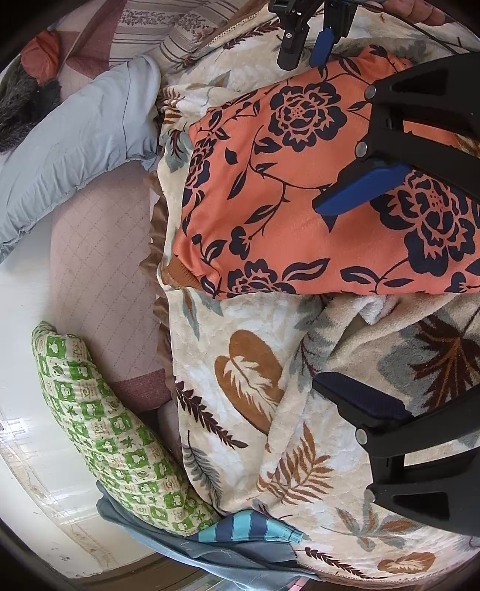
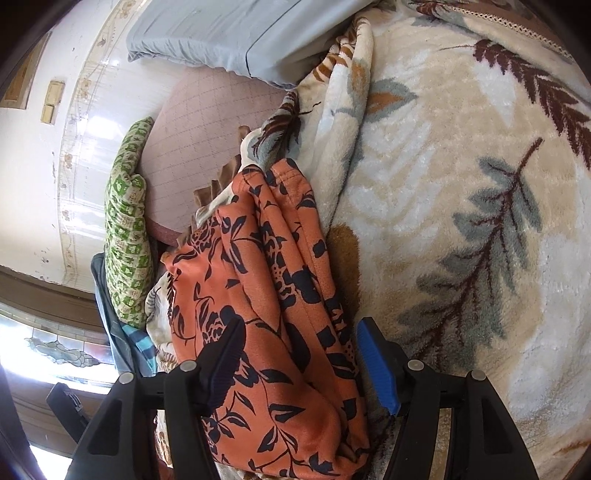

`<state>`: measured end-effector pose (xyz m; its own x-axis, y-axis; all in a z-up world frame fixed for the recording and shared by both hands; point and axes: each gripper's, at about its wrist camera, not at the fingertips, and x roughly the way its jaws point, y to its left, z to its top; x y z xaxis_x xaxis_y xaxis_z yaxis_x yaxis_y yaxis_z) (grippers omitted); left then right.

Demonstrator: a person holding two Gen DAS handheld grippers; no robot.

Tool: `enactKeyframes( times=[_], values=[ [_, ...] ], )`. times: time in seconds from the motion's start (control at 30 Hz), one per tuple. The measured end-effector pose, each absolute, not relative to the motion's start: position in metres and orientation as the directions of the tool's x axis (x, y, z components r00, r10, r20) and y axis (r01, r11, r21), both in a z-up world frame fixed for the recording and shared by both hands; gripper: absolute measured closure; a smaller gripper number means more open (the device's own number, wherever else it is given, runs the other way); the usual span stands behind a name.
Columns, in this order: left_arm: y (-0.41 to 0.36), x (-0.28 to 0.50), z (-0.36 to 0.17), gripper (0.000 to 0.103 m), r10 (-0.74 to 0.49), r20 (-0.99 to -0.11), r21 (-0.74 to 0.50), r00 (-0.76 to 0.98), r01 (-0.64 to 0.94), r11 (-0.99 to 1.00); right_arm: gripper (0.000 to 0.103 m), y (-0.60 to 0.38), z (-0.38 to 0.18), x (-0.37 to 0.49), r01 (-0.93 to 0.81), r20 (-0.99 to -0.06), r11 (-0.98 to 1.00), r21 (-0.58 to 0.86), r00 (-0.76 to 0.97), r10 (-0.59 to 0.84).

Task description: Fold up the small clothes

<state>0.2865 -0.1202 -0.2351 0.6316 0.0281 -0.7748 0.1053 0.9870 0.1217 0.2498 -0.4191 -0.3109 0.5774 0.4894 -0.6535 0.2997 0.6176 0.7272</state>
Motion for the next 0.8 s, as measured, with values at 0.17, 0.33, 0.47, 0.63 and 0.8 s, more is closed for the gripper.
enactKeyframes(
  times=[0.17, 0.33, 0.47, 0.63, 0.8],
  values=[
    [-0.121, 0.287, -0.236, 0.015, 0.025, -0.774, 0.12, 0.632, 0.108, 0.987, 0.036, -0.421, -0.312, 0.249, 0.307, -0.654, 0.614, 0.727, 0.582, 0.483],
    [-0.123, 0.287, -0.238, 0.015, 0.027, -0.774, 0.125, 0.633, 0.11, 0.986, 0.036, -0.422, -0.312, 0.249, 0.306, -0.653, 0.616, 0.726, 0.585, 0.481],
    [-0.123, 0.288, -0.239, 0.015, 0.026, -0.775, 0.122, 0.631, 0.11, 0.986, 0.036, -0.422, -0.312, 0.249, 0.304, -0.654, 0.618, 0.725, 0.585, 0.48],
    [-0.124, 0.29, -0.242, 0.015, 0.024, -0.779, 0.122, 0.626, 0.114, 0.986, 0.036, -0.422, -0.312, 0.249, 0.305, -0.656, 0.62, 0.723, 0.583, 0.479],
    [-0.124, 0.294, -0.246, 0.015, 0.022, -0.783, 0.117, 0.621, 0.113, 0.987, 0.036, -0.422, -0.313, 0.25, 0.307, -0.662, 0.625, 0.718, 0.58, 0.475]
  ],
)
